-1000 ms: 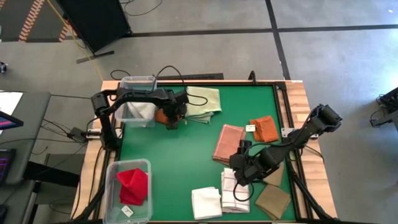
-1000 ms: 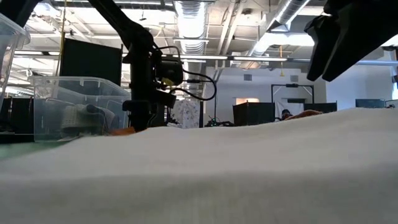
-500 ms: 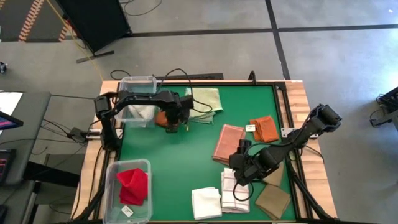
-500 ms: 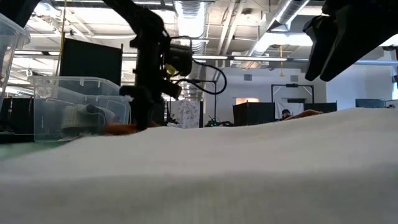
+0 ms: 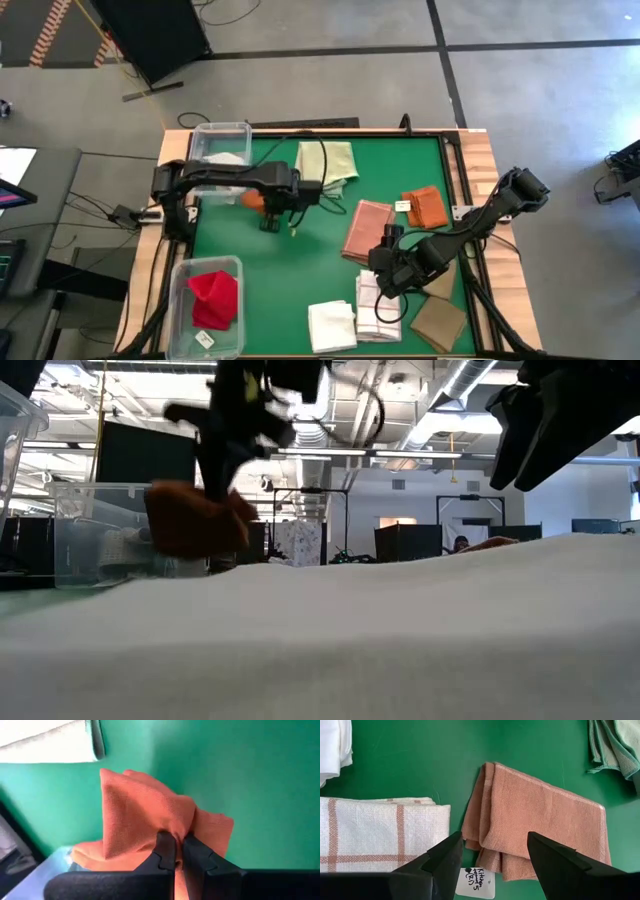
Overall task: Sort towels by color in basket
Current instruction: Put the top orange towel into the bottom transparent bin
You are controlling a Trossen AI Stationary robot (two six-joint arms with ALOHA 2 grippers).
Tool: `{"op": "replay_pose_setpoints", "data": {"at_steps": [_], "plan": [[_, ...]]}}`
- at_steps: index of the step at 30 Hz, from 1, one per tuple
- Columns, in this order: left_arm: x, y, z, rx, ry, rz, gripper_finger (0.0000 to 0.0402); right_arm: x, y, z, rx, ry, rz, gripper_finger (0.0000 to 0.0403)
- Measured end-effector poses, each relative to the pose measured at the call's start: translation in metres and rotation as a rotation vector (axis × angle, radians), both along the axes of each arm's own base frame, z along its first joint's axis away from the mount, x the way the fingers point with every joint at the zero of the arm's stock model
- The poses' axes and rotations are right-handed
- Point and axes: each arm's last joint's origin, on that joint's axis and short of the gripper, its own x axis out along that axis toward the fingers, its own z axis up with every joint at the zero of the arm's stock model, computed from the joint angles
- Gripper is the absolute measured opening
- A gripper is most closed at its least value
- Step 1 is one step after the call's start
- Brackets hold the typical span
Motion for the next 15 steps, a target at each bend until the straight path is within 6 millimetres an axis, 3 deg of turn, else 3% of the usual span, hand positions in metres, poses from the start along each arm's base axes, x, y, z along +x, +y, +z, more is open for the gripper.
{"op": "replay_pose_setpoints", "data": {"at_steps": [7, 15], "plan": [[-0.006, -0.055, 0.05, -0.048, -0.136, -0.033, 0.0005, 0.0, -0.001, 0.0, -0.011, 0.005, 0.017, 0.026], [-0.042, -0.108, 0.103, -0.166, -0.333, -0.024, 0.0004, 0.004, -0.007, 0.0, -0.031, 0.014, 0.027, 0.026]]}}
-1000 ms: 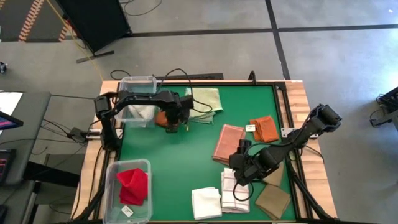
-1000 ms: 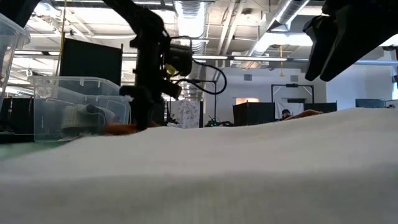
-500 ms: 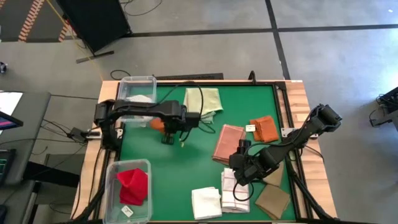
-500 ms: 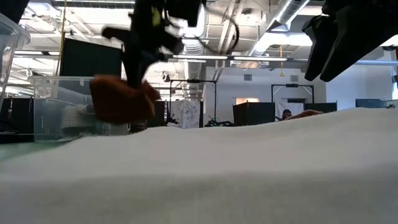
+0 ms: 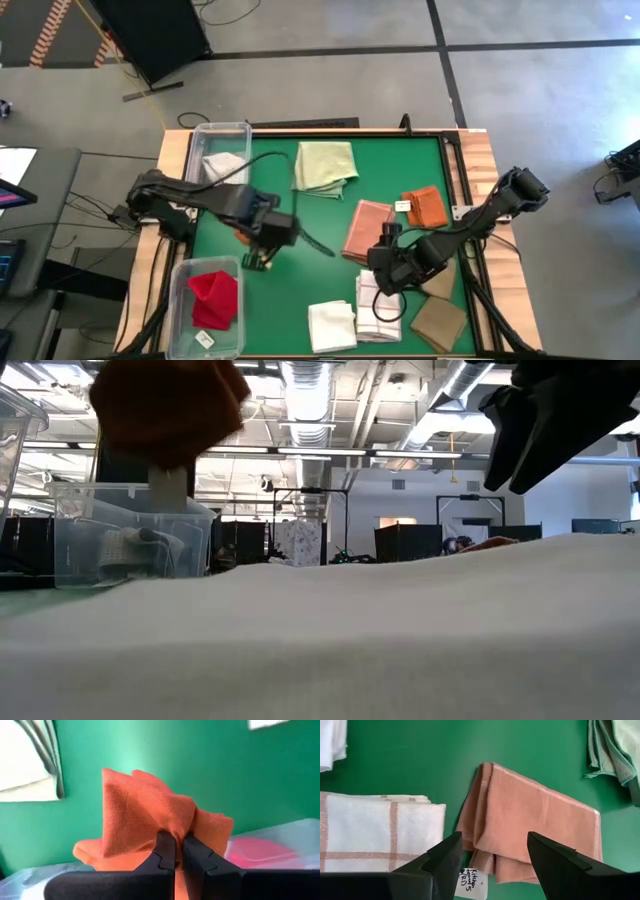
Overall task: Sort towels by color in basket
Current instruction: Put the top orange towel into the bottom transparent bin
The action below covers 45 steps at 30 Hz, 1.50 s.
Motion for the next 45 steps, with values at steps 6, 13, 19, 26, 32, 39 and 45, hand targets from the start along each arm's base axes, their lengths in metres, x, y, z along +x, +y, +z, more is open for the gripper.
{"op": "replay_pose_setpoints", "data": {"at_steps": [6, 13, 19, 26, 32, 39, 45], "plan": [[-0.033, -0.029, 0.022, -0.107, -0.058, 0.02, 0.0004, 0.004, -0.008, 0.0, -0.013, 0.004, -0.009, 0.026], [-0.068, -0.059, 0.036, -0.228, -0.06, 0.045, 0.0005, 0.009, -0.016, 0.0, -0.023, 0.008, -0.018, 0.026], [-0.089, -0.083, 0.038, -0.28, -0.035, 0.083, 0.0005, 0.01, -0.022, 0.0, -0.033, 0.026, -0.033, 0.026], [-0.101, -0.101, 0.018, -0.25, 0.046, 0.124, 0.0005, 0.009, -0.033, -0.002, -0.056, 0.077, -0.071, 0.026], [-0.111, -0.112, -0.007, -0.181, 0.127, 0.145, 0.0006, 0.006, -0.044, -0.003, -0.073, 0.132, -0.124, 0.026], [-0.122, -0.121, -0.029, -0.118, 0.184, 0.185, 0.0006, 0.009, -0.055, -0.003, -0.083, 0.144, -0.147, 0.026], [-0.124, -0.124, -0.043, -0.097, 0.2, 0.205, 0.0006, 0.023, -0.073, -0.001, -0.096, 0.091, -0.139, 0.026]]}}
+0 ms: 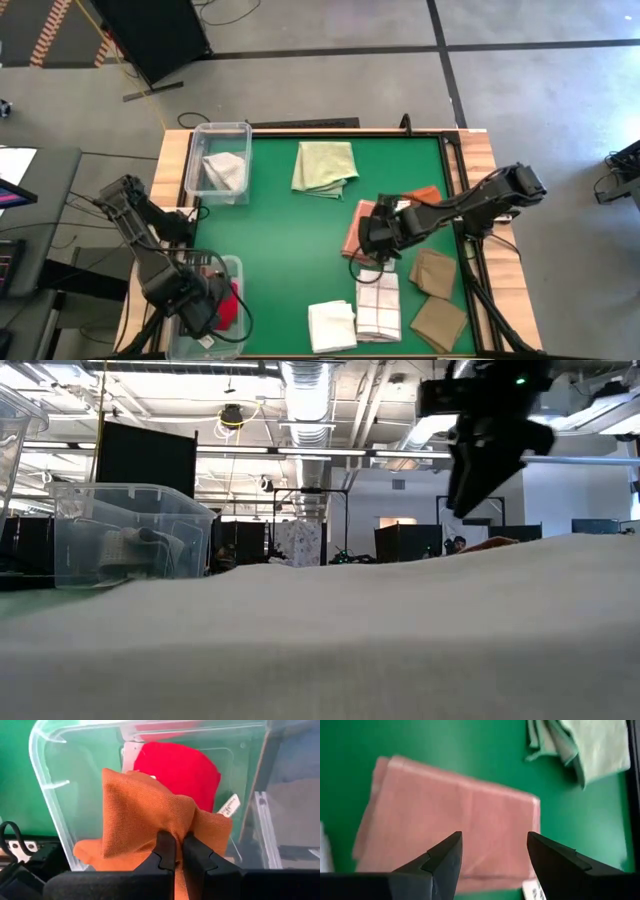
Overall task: Sort towels by color in basket
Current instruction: Put the top orange towel into the bottom transparent bin
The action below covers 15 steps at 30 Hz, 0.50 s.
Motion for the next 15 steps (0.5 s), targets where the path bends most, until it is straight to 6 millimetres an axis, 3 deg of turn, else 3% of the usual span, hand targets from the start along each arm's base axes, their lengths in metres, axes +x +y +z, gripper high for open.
{"op": "replay_pose_setpoints", "data": {"at_steps": [7, 15], "plan": [[0.002, -0.003, -0.021, 0.006, 0.005, 0.001, 0.0011, 0.019, -0.026, 0.004, -0.025, -0.086, 0.033, 0.026], [0.003, -0.004, -0.04, 0.012, 0.005, 0.026, 0.0058, 0.045, -0.067, 0.015, 0.03, -0.279, 0.095, 0.026]]}}
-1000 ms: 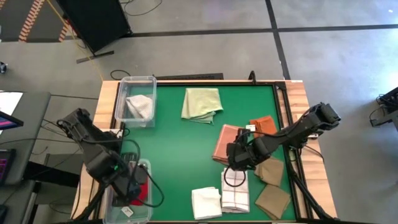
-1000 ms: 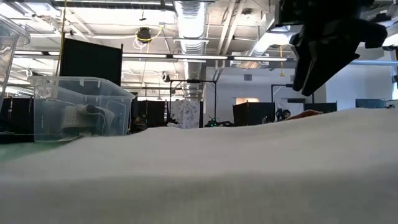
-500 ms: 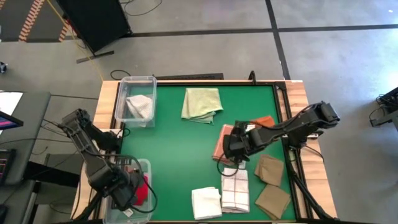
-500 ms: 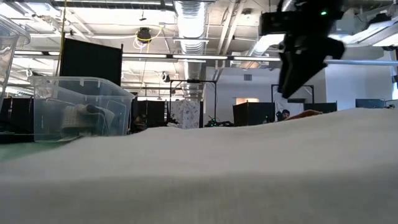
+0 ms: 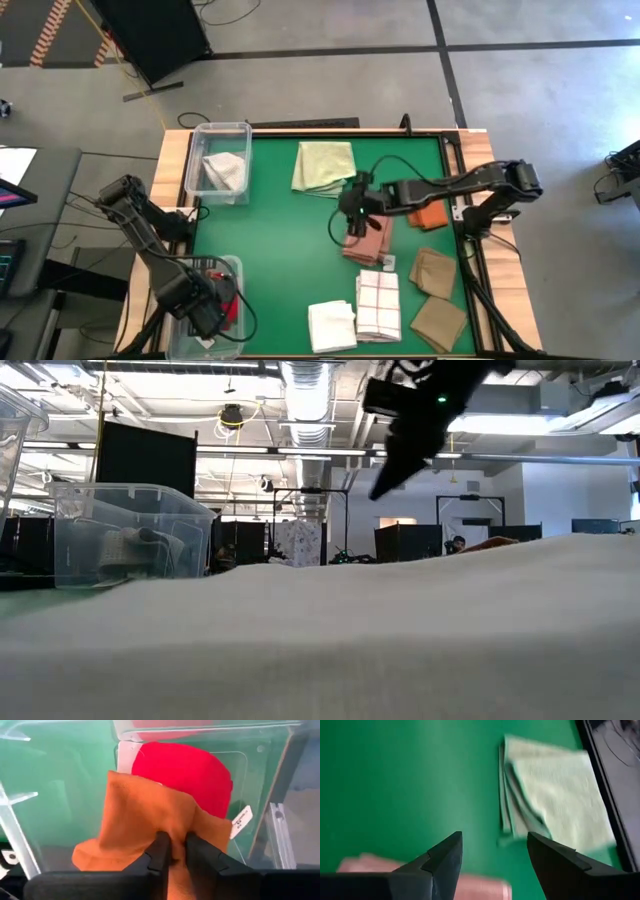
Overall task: Sort towels by color in basket
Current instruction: Put the top orange towel into the bottom transparent bin, then put the green towel into the top transparent bin
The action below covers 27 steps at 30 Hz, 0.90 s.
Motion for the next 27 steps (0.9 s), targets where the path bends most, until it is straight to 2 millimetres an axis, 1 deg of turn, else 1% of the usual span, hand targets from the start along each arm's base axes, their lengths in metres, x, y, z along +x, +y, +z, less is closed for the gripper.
{"op": "replay_pose_setpoints", "data": {"at_steps": [3, 6, 9, 12, 15, 17, 20, 24, 27], "plan": [[0.002, -0.001, -0.003, 0.0, -0.035, 0.014, 0.0086, 0.01, -0.019, 0.001, 0.055, -0.072, 0.034, 0.026], [0.005, -0.003, -0.004, 0.005, -0.085, 0.024, 0.0123, 0.019, -0.04, -0.007, 0.091, -0.118, 0.03, 0.026], [0.007, -0.005, -0.004, 0.0, -0.125, 0.035, 0.0165, 0.029, -0.065, -0.021, 0.117, -0.147, -0.004, 0.026], [0.009, -0.007, -0.003, -0.02, -0.15, 0.04, 0.0205, 0.035, -0.091, -0.04, 0.137, -0.139, -0.052, 0.026], [0.01, -0.009, -0.003, -0.042, -0.172, 0.046, 0.0234, 0.04, -0.114, -0.056, 0.168, -0.113, -0.094, 0.026], [0.01, -0.012, -0.003, -0.054, -0.188, 0.043, 0.0245, 0.044, -0.127, -0.064, 0.188, -0.102, -0.114, 0.026], [0.009, -0.014, -0.003, -0.06, -0.199, 0.036, 0.0251, 0.048, -0.141, -0.078, 0.219, -0.068, -0.133, 0.026], [0.009, -0.014, -0.002, -0.055, -0.208, 0.033, 0.025, 0.06, -0.148, -0.094, 0.267, -0.027, -0.11, 0.026], [0.009, -0.014, -0.002, -0.053, -0.209, 0.033, 0.025, 0.07, -0.148, -0.111, 0.287, 0.027, -0.079, 0.026]]}}
